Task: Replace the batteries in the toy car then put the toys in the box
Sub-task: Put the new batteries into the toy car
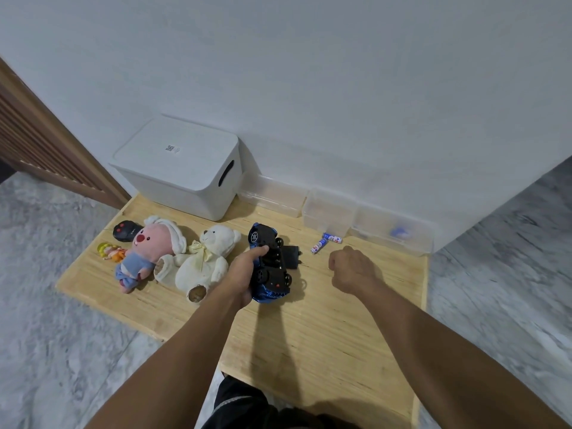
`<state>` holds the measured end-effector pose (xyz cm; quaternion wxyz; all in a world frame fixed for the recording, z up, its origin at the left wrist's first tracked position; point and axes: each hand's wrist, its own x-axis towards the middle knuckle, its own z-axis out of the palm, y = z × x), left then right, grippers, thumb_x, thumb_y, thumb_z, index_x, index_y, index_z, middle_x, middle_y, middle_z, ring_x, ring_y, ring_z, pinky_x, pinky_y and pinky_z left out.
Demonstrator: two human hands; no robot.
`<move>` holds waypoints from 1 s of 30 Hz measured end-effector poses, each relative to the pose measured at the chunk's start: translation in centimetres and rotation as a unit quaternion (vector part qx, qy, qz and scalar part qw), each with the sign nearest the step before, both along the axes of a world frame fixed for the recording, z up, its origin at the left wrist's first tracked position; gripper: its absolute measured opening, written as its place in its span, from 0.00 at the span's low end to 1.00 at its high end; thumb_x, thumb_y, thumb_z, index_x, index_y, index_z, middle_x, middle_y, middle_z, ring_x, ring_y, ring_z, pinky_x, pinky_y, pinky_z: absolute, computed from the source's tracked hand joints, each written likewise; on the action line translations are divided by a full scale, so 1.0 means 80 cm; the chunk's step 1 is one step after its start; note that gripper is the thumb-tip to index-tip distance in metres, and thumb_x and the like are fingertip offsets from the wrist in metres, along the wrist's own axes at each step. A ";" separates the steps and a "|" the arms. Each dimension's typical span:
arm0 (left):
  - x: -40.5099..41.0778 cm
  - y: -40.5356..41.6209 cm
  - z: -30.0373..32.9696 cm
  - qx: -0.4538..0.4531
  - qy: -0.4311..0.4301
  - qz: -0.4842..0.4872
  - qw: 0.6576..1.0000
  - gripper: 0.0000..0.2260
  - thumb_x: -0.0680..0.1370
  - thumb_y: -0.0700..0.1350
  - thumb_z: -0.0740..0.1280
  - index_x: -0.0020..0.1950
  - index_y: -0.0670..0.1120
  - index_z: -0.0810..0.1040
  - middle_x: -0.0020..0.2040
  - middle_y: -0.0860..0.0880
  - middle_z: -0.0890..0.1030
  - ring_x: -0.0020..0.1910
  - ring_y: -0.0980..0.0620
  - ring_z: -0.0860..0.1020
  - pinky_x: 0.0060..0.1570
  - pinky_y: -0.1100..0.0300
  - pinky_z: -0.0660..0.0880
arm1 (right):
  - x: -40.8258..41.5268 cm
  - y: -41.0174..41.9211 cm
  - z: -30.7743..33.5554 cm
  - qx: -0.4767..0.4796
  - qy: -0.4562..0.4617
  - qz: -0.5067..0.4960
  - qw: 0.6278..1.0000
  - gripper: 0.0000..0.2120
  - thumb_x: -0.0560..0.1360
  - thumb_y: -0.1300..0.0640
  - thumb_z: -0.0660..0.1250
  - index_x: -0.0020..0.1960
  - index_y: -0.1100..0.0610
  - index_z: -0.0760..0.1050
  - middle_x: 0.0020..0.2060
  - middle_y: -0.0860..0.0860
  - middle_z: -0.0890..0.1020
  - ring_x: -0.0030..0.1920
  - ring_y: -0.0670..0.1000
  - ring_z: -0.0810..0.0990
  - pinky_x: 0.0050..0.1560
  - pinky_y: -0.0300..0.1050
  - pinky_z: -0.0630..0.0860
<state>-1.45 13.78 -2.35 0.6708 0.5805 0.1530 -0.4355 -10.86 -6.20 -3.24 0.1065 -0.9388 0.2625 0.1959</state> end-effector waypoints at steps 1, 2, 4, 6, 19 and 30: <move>-0.001 -0.002 0.000 -0.004 0.003 -0.001 1.000 0.16 0.79 0.49 0.64 0.63 0.42 0.77 0.54 0.39 0.84 0.51 0.38 0.82 0.50 0.46 0.79 | -0.003 -0.005 0.000 -0.013 0.014 0.020 1.000 0.17 0.73 0.64 0.64 0.60 0.53 0.75 0.59 0.53 0.73 0.60 0.56 0.73 0.55 0.48 0.73; -0.001 -0.004 -0.001 -0.008 0.007 0.001 1.000 0.17 0.79 0.49 0.64 0.63 0.42 0.77 0.54 0.39 0.84 0.52 0.37 0.82 0.52 0.45 0.79 | -0.007 -0.009 0.000 -0.025 0.024 0.038 0.999 0.17 0.73 0.65 0.64 0.60 0.54 0.75 0.59 0.54 0.72 0.60 0.56 0.72 0.55 0.48 0.72; -0.003 -0.008 0.000 -0.018 0.017 0.004 1.000 0.17 0.79 0.50 0.64 0.63 0.42 0.78 0.54 0.39 0.84 0.52 0.37 0.82 0.54 0.44 0.78 | -0.014 -0.015 -0.003 -0.048 0.034 0.067 0.996 0.17 0.73 0.66 0.65 0.60 0.54 0.74 0.58 0.54 0.72 0.59 0.56 0.72 0.53 0.48 0.72; -0.006 -0.012 0.002 -0.027 0.023 0.004 0.999 0.17 0.80 0.52 0.62 0.62 0.42 0.79 0.54 0.39 0.84 0.53 0.37 0.82 0.57 0.43 0.76 | -0.023 -0.018 -0.008 -0.063 0.027 0.084 0.994 0.16 0.73 0.67 0.64 0.58 0.54 0.75 0.56 0.54 0.74 0.57 0.56 0.73 0.52 0.47 0.72; -0.016 -0.036 0.010 -0.053 0.005 0.000 0.999 0.26 0.81 0.61 0.56 0.63 0.42 0.79 0.59 0.37 0.81 0.57 0.36 0.80 0.62 0.39 0.73 | 0.015 0.006 0.061 0.372 -0.355 -0.260 0.817 0.03 0.73 0.61 0.72 0.44 0.55 0.79 0.38 0.49 0.82 0.40 0.48 0.79 0.32 0.37 0.74; -0.015 -0.049 0.029 -0.030 -0.109 -0.022 0.993 0.22 0.82 0.60 0.51 0.66 0.49 0.75 0.57 0.40 0.82 0.52 0.40 0.83 0.44 0.50 0.80 | 0.046 0.046 0.081 0.448 -0.372 -0.339 0.739 0.05 0.69 0.58 0.74 0.37 0.52 0.79 0.43 0.49 0.82 0.41 0.49 0.76 0.43 0.45 0.71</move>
